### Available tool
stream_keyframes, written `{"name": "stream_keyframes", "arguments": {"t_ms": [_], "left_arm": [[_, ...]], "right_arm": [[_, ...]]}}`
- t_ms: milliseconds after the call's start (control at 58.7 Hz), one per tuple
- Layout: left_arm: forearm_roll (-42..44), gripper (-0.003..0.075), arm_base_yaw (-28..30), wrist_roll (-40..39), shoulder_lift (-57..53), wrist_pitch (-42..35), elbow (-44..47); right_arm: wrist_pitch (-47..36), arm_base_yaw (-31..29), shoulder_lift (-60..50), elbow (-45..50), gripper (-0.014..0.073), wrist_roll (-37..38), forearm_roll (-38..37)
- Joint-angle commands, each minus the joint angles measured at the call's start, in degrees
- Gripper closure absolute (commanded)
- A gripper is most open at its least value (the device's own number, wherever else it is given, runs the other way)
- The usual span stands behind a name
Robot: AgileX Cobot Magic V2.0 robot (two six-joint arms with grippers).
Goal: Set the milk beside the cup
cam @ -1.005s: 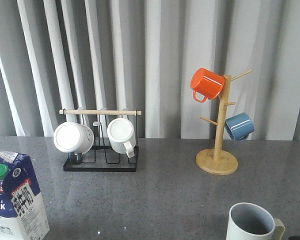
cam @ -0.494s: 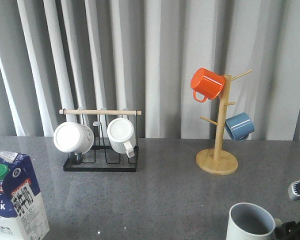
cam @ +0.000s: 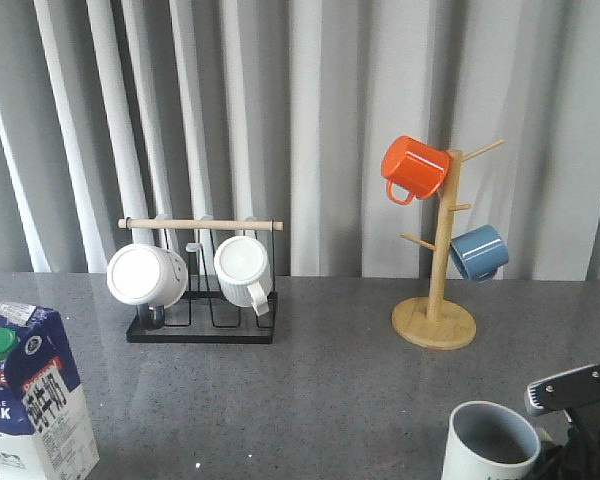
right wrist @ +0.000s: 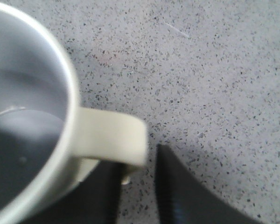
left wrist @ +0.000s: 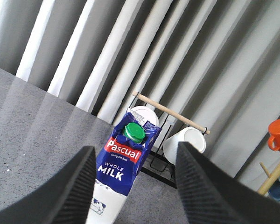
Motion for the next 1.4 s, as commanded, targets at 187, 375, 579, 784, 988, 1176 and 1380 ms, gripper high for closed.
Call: {"name": "stream_keyframes", "arguments": {"t_ms": [187,375,579,784,988,1176,1380], "left_arm": [[0.21,0.0334,-0.25,-0.01,1.07,-3.79,-2.03],[0.16,0.0334,-0.25,-0.01,1.07,-3.55,-2.03],[0.16,0.0334,-0.25,-0.01,1.07,-3.22,-2.03],[0.16,0.0334,-0.25,-0.01,1.07,-3.22,-2.03],[0.1,0.0334,-0.25,-0.01,1.07,-2.8,-2.03],[0.1,0.0334,-0.25,-0.01,1.07,-2.8,-2.03],[0.1,0.0334,-0.25,-0.01,1.07,-2.74,-2.03]], "right_arm": [[-1.28,0.01,-7.63,-4.85,0.0603,-1.1,0.76],[6.51,0.64,-11.15,-11.85,0.0601,-1.17,3.78],[6.06,8.08,-8.32,-16.27,0.06,-2.02,7.9],[4.43,13.12,-0.6,-16.71,0.06,-1.72,7.89],[3.39,13.06,4.31,-16.71,0.0595,-2.25,9.29],[3.82,13.06,6.14,-16.71,0.0569,-2.25,9.16],[4.06,13.06,6.77,-16.71,0.0477,-2.25,9.16]]}}
